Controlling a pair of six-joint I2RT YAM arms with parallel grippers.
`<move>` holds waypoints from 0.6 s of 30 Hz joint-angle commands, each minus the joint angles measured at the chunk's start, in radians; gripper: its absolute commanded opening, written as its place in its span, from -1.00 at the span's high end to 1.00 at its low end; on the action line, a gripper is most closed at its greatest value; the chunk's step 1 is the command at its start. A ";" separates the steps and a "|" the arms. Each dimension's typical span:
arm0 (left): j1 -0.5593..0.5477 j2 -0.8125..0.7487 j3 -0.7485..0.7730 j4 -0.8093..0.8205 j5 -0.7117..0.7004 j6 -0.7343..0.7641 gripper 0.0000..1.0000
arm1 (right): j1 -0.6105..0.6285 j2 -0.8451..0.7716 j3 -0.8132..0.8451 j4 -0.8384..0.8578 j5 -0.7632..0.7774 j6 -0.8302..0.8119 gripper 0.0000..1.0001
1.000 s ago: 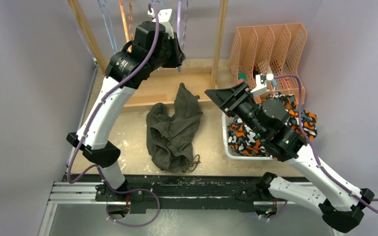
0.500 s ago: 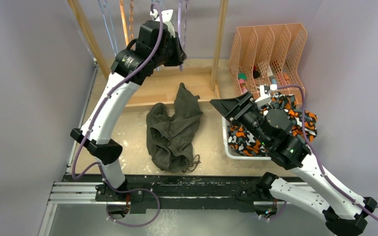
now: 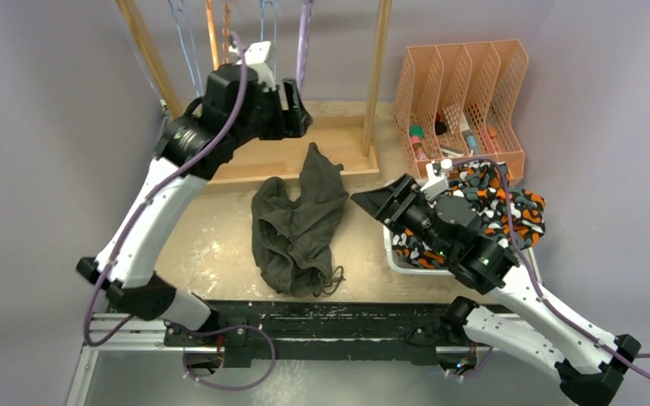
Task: Remove the shorts from the hanger
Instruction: Place the hanger on the clothes rod, then pick up the shorts at the center of the board.
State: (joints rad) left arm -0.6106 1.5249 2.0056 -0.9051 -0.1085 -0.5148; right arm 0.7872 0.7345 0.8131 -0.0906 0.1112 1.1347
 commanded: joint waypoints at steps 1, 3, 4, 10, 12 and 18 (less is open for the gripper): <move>0.004 -0.190 -0.122 0.051 -0.022 0.008 -0.38 | 0.004 0.044 -0.041 0.023 -0.038 -0.043 -0.62; 0.003 -0.278 -0.227 0.078 0.002 0.010 -0.43 | 0.004 0.101 -0.011 -0.045 -0.051 -0.062 -0.65; 0.004 -0.310 -0.259 0.072 0.006 0.009 -0.46 | 0.004 0.140 0.017 -0.089 -0.057 -0.077 -0.66; 0.003 -0.514 -0.420 -0.026 -0.083 0.019 -0.50 | 0.078 0.291 0.138 -0.204 0.059 -0.142 -0.69; 0.003 -0.599 -0.521 -0.013 -0.123 0.001 -0.52 | 0.109 0.352 0.175 -0.228 0.106 -0.166 -0.72; 0.004 -0.814 -0.773 -0.074 -0.290 -0.162 -0.56 | 0.160 0.606 0.285 -0.196 -0.040 -0.255 -0.74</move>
State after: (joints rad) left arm -0.6106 0.7994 1.3266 -0.9470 -0.2520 -0.5568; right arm 0.9279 1.2160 1.0248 -0.3088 0.1612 0.9661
